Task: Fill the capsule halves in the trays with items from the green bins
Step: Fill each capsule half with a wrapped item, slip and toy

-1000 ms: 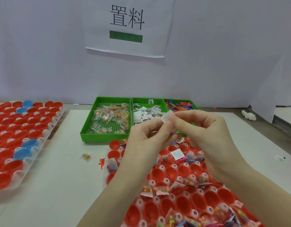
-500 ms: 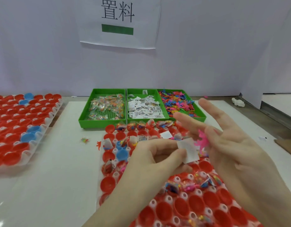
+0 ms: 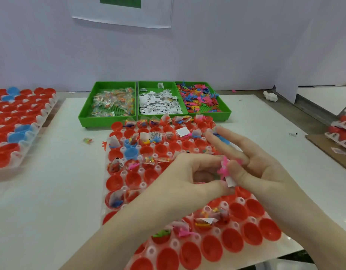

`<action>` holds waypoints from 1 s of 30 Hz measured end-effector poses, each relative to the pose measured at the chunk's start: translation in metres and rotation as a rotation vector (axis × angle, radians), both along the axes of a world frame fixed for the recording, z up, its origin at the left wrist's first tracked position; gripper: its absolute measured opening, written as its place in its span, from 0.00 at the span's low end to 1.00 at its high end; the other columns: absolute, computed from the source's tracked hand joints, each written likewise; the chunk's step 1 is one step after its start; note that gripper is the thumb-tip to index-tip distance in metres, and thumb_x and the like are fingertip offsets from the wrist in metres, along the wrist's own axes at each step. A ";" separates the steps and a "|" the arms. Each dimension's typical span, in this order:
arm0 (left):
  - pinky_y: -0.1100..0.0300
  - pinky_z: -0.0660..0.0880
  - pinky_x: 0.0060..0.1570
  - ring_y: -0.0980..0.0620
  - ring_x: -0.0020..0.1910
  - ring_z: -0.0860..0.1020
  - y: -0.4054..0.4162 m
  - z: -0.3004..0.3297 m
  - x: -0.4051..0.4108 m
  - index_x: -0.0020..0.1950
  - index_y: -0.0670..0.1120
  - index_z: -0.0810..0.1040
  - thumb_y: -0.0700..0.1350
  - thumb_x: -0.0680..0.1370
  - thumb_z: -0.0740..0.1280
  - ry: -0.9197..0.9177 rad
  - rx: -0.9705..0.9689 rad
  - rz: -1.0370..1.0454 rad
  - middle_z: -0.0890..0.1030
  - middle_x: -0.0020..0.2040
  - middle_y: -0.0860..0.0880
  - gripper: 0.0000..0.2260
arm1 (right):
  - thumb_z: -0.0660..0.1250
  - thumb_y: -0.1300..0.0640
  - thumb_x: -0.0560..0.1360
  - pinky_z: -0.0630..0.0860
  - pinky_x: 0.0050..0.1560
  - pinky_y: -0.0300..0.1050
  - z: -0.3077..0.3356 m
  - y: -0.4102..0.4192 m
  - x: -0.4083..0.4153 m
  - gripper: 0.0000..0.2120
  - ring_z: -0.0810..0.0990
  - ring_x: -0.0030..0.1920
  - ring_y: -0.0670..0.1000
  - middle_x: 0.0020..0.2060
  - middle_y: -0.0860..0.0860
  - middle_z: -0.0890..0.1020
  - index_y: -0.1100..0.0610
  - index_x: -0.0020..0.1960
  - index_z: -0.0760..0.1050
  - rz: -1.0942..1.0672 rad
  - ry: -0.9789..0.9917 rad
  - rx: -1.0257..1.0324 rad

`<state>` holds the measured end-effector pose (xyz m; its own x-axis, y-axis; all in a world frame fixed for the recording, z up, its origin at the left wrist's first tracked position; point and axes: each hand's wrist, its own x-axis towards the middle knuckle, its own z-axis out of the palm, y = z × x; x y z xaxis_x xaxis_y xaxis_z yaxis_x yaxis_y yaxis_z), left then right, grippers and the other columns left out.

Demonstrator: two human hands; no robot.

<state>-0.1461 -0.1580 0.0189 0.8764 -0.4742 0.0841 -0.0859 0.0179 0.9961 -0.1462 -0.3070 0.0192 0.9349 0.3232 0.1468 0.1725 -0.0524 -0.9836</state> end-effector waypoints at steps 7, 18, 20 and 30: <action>0.58 0.79 0.47 0.55 0.40 0.82 -0.020 -0.022 0.005 0.48 0.43 0.82 0.37 0.76 0.67 -0.167 0.254 0.118 0.84 0.41 0.48 0.06 | 0.70 0.54 0.59 0.78 0.38 0.33 -0.013 -0.022 -0.003 0.13 0.84 0.38 0.45 0.40 0.45 0.85 0.46 0.42 0.83 -0.249 -0.071 -0.142; 0.72 0.73 0.45 0.61 0.48 0.76 -0.037 -0.039 0.010 0.63 0.58 0.67 0.37 0.77 0.64 -0.104 0.420 0.035 0.81 0.50 0.54 0.20 | 0.74 0.57 0.58 0.76 0.36 0.28 -0.032 -0.039 -0.015 0.09 0.83 0.36 0.41 0.33 0.44 0.84 0.45 0.35 0.83 -0.375 -0.089 -0.235; 0.74 0.73 0.44 0.62 0.48 0.76 -0.038 -0.039 0.011 0.65 0.56 0.66 0.35 0.78 0.61 -0.098 0.419 0.011 0.79 0.54 0.53 0.21 | 0.74 0.56 0.58 0.76 0.36 0.29 -0.034 -0.042 -0.017 0.07 0.83 0.35 0.42 0.33 0.45 0.85 0.46 0.34 0.83 -0.362 -0.096 -0.266; 0.75 0.73 0.44 0.65 0.43 0.78 0.017 0.001 0.042 0.47 0.52 0.80 0.39 0.76 0.65 -0.292 0.242 0.441 0.81 0.45 0.58 0.08 | 0.75 0.68 0.63 0.76 0.34 0.30 -0.043 -0.051 -0.018 0.14 0.82 0.33 0.43 0.34 0.47 0.84 0.49 0.33 0.81 -0.291 -0.080 -0.413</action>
